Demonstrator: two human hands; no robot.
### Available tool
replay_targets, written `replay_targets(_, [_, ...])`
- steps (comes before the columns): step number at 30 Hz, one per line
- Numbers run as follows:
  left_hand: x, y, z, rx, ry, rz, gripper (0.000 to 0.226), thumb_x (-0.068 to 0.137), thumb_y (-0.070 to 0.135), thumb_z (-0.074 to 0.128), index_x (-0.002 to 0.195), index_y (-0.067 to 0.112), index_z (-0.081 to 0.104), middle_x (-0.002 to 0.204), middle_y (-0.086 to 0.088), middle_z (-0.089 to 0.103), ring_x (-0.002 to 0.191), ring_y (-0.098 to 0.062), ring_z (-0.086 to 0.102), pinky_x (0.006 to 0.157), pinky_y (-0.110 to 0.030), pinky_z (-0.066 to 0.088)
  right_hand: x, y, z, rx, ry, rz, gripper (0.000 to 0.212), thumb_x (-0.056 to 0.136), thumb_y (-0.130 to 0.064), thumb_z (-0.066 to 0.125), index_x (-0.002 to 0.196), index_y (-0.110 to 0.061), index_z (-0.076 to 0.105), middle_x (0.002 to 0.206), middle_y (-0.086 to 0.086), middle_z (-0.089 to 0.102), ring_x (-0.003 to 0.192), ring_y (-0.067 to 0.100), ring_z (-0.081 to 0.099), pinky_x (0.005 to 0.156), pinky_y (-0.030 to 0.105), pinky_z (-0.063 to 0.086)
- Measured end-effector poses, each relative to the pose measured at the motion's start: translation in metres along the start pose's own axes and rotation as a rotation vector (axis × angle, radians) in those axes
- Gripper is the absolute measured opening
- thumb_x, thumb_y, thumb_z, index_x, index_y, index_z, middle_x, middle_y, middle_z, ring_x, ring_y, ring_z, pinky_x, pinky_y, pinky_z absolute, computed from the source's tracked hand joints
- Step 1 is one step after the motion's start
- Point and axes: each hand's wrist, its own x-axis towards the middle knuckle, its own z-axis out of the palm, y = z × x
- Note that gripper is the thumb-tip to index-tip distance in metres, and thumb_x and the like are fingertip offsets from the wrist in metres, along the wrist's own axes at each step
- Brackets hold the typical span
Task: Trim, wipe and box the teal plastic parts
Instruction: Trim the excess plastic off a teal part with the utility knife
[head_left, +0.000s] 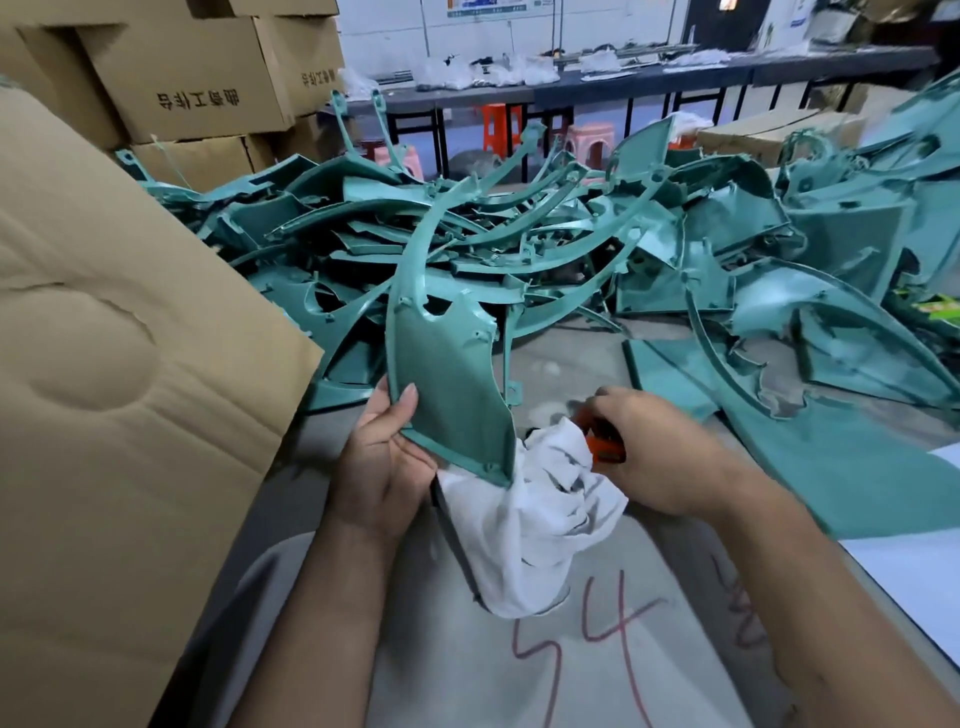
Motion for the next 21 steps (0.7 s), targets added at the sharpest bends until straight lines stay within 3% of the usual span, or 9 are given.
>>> replay_targets(2, [0.003, 0.001, 0.000, -0.052, 0.008, -0.007, 0.050, 0.090, 0.016, 0.057, 0.140, 0.016, 0.058, 0.139, -0.012, 0.064, 0.126, -0.028, 0.063, 0.103, -0.047, 0.053, 0.002, -0.003, 0.002, 0.026, 0.058, -0.033, 0.021, 0.088, -0.027, 0.073, 0.095, -0.032, 0.054, 0.088, -0.010, 0.057, 0.082, 0.020, 0.057, 0.071, 0.035, 0.047])
replay_targets(5, [0.006, 0.006, 0.002, -0.165, 0.059, -0.006, 0.060, 0.088, 0.022, 0.062, 0.146, 0.012, 0.052, 0.131, -0.011, 0.069, 0.110, -0.023, 0.072, 0.082, -0.039, 0.062, 0.003, -0.003, 0.005, 0.013, 0.171, 0.022, 0.028, 0.093, -0.037, 0.070, 0.098, -0.032, 0.043, 0.082, -0.008, 0.059, 0.076, 0.024, 0.056, 0.065, 0.040, 0.046])
replay_targets(7, [0.008, 0.006, 0.003, -0.166, 0.096, -0.007, 0.062, 0.087, 0.024, 0.063, 0.147, 0.010, 0.051, 0.128, -0.012, 0.070, 0.104, -0.022, 0.074, 0.076, -0.036, 0.062, 0.002, -0.002, 0.006, -0.060, 0.258, 0.083, 0.033, 0.092, -0.050, 0.069, 0.100, -0.031, 0.044, 0.081, -0.007, 0.061, 0.072, 0.022, 0.058, 0.062, 0.039, 0.048])
replay_targets(10, [0.010, 0.004, 0.004, -0.101, 0.102, 0.022, 0.046, 0.086, 0.026, 0.063, 0.130, 0.013, 0.062, 0.122, -0.011, 0.073, 0.103, -0.024, 0.073, 0.078, -0.040, 0.062, 0.002, -0.006, 0.006, -0.044, 0.446, 0.124, 0.034, 0.100, -0.056, 0.055, 0.081, -0.032, 0.040, 0.068, -0.012, 0.051, 0.060, 0.006, 0.048, 0.053, 0.029, 0.030])
replay_targets(12, [0.012, 0.002, 0.003, -0.063, 0.105, 0.046, 0.035, 0.085, 0.026, 0.064, 0.118, 0.016, 0.066, 0.119, -0.010, 0.074, 0.104, -0.025, 0.073, 0.083, -0.045, 0.062, 0.002, -0.008, 0.004, 0.056, 0.505, 0.133, 0.039, 0.105, -0.055, 0.041, 0.075, -0.031, 0.038, 0.066, -0.011, 0.050, 0.060, 0.004, 0.046, 0.053, 0.027, 0.026])
replay_targets(14, [0.013, 0.002, 0.002, -0.053, 0.099, 0.051, 0.032, 0.085, 0.026, 0.064, 0.115, 0.017, 0.068, 0.120, -0.010, 0.074, 0.107, -0.027, 0.072, 0.090, -0.049, 0.059, 0.000, -0.010, 0.002, 0.151, 0.391, 0.114, 0.042, 0.101, -0.062, 0.039, 0.075, -0.030, 0.048, 0.065, -0.007, 0.055, 0.057, 0.008, 0.051, 0.053, 0.029, 0.033])
replay_targets(16, [0.012, 0.005, 0.002, -0.068, 0.091, 0.055, 0.036, 0.085, 0.026, 0.064, 0.120, 0.016, 0.067, 0.122, -0.010, 0.073, 0.110, -0.027, 0.071, 0.095, -0.050, 0.057, -0.002, -0.017, 0.001, 0.254, 0.182, 0.060, 0.037, 0.093, -0.063, 0.052, 0.084, -0.029, 0.062, 0.069, -0.006, 0.064, 0.055, 0.007, 0.060, 0.053, 0.030, 0.050])
replay_targets(19, [0.009, 0.014, 0.002, -0.133, 0.091, 0.062, 0.048, 0.087, 0.024, 0.063, 0.133, 0.010, 0.060, 0.116, -0.012, 0.074, 0.100, -0.023, 0.075, 0.077, -0.038, 0.062, -0.004, -0.030, 0.002, 0.549, -0.004, -0.051, 0.030, 0.087, -0.049, 0.079, 0.110, -0.031, 0.072, 0.089, -0.006, 0.073, 0.062, 0.010, 0.071, 0.056, 0.027, 0.058])
replay_targets(21, [0.009, 0.021, 0.000, -0.157, 0.108, 0.076, 0.040, 0.091, 0.022, 0.060, 0.129, 0.008, 0.060, 0.103, -0.010, 0.078, 0.089, -0.021, 0.077, 0.066, -0.032, 0.062, -0.005, -0.032, 0.001, 0.710, -0.113, -0.091, 0.026, 0.085, -0.045, 0.084, 0.106, -0.033, 0.074, 0.083, -0.007, 0.071, 0.059, 0.013, 0.067, 0.055, 0.025, 0.053])
